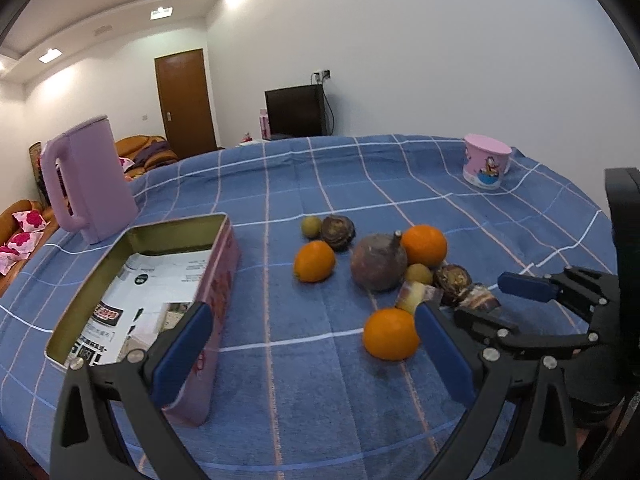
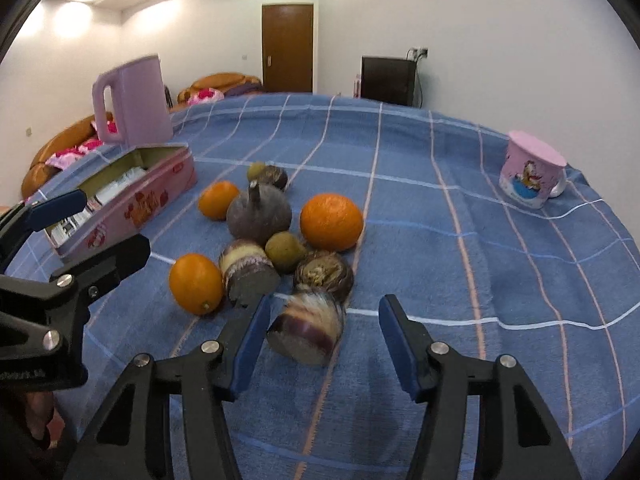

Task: Organize fruits
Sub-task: 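Grasp an orange with the left tool while the right tool grasps a brown-labelled can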

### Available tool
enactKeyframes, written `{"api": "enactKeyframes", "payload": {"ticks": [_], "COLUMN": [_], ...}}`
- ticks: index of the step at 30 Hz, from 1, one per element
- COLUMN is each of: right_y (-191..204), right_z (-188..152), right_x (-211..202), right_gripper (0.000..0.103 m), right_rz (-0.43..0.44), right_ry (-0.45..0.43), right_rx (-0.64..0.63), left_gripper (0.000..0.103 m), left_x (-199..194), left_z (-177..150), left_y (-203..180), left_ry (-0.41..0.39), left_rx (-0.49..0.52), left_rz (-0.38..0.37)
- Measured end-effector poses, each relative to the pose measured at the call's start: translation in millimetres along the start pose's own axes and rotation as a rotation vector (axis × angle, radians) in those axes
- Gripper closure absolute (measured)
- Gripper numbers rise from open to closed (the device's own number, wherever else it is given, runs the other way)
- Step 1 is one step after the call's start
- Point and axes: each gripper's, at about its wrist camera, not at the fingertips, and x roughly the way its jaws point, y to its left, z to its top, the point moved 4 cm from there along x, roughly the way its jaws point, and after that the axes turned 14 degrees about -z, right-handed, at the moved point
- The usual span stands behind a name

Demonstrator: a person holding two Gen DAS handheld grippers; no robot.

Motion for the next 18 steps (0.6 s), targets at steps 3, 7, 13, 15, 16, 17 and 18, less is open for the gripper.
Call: {"api": "enactKeyframes", "payload": {"ticks": [3, 7, 13, 15, 16, 17, 18], "right_y": [3.5, 2.1, -8.6, -13.5, -15.7, -17.7, -18.4], "right_z": [-1.7, -1.2, 0.7, 1.2, 1.3, 1.5, 1.6], "right_x": [1.0, 3.2, -5.5, -8.2, -8.8, -9.1, -9.2], "right_gripper": [0.051, 0.063, 0.063, 0.063, 0.063, 0.063, 0.063], "right_rz": [0.015, 0.046, 0.033, 0.027, 0.026, 0.027, 0.03], "right_ry": [0.009, 0.022, -0.034, -0.052, -0.057, -0.061, -0.062], "right_rx": [-0.022, -0.008, 0.06, 0.089, 0.102, 0.116, 0.119], "left_gripper": [0.001, 0.005, 0.015, 0.018, 0.02, 0.022, 0.023], "left_x": [2.2, 4.8, 13.7, 16.6, 19.0, 20.6, 22.3], "left_z": [-1.4, -2.9, -6.0, -6.9, -6.8, -6.8, -7.0], "left_y": [-2.2, -6.0, -11.2, -12.8, -14.5, -16.6, -18.3], "left_ry": [0.007, 0.018, 0.058, 0.074, 0.086, 0.093, 0.099], "left_rx": [0.005, 0.018, 0.015, 0.014, 0.014, 0.017, 0.024], "left_rz": [-0.006, -0.019, -0.061, -0.077, -0.086, -0.094, -0.099]}}
